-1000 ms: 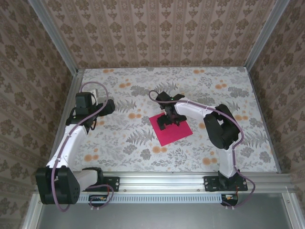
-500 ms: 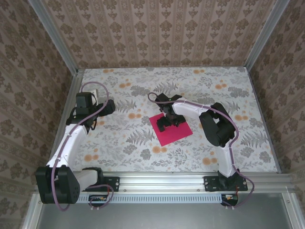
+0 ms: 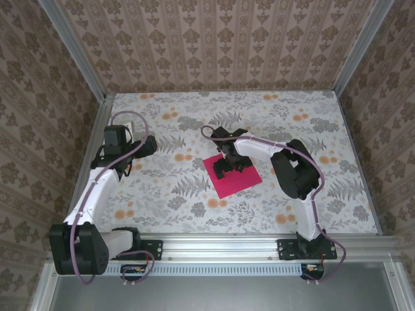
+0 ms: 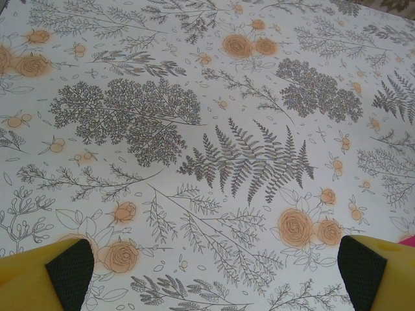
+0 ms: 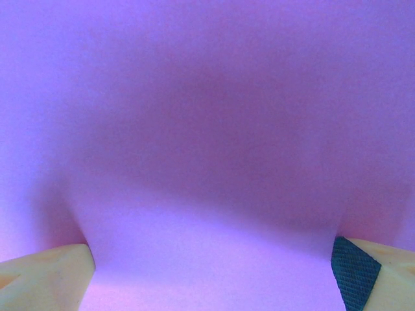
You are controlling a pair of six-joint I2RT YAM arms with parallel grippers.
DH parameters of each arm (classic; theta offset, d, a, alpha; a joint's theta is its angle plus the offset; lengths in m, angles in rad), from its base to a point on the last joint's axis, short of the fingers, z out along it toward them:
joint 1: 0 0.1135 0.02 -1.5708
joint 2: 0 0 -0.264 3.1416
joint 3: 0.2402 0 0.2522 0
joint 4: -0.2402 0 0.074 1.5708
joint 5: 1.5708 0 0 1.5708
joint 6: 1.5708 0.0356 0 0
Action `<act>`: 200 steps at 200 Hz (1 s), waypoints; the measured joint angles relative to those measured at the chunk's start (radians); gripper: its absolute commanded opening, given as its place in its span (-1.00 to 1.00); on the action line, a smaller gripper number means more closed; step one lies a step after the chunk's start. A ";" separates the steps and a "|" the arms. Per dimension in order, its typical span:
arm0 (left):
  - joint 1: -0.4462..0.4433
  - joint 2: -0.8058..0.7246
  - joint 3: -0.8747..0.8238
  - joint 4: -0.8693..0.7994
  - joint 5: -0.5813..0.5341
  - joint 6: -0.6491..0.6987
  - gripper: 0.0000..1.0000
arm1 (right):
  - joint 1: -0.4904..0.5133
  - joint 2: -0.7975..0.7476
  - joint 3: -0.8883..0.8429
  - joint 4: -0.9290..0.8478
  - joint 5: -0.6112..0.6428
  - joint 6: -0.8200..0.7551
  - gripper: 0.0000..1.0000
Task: Fold a paper plane with a square sheet of paper (pick it up from the middle)
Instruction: Fold the square sheet of paper in half at the center of the table.
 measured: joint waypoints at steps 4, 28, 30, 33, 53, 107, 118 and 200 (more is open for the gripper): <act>0.000 0.000 0.001 -0.001 0.000 0.000 1.00 | 0.000 0.000 0.000 0.000 0.000 0.000 0.91; 0.000 0.000 0.003 0.000 0.000 0.000 1.00 | -0.002 0.000 0.000 0.001 -0.003 0.001 0.85; 0.000 0.000 0.003 0.000 0.000 0.000 1.00 | -0.002 0.000 0.000 0.001 -0.003 0.003 0.85; 0.000 0.000 0.003 0.000 0.000 0.000 1.00 | -0.003 0.000 0.000 0.001 -0.004 0.003 0.84; 0.000 0.000 0.004 0.000 0.000 0.000 1.00 | -0.005 0.000 0.000 0.002 -0.007 0.004 0.80; 0.000 0.000 0.008 0.000 0.000 0.000 1.00 | -0.017 -0.003 -0.005 0.005 -0.012 0.022 0.68; 0.000 0.000 0.008 0.000 0.000 0.000 1.00 | -0.019 -0.003 -0.005 0.005 -0.013 0.023 0.67; -0.012 0.008 0.009 -0.003 0.011 -0.005 1.00 | -0.034 -0.039 -0.042 0.040 -0.043 0.061 0.00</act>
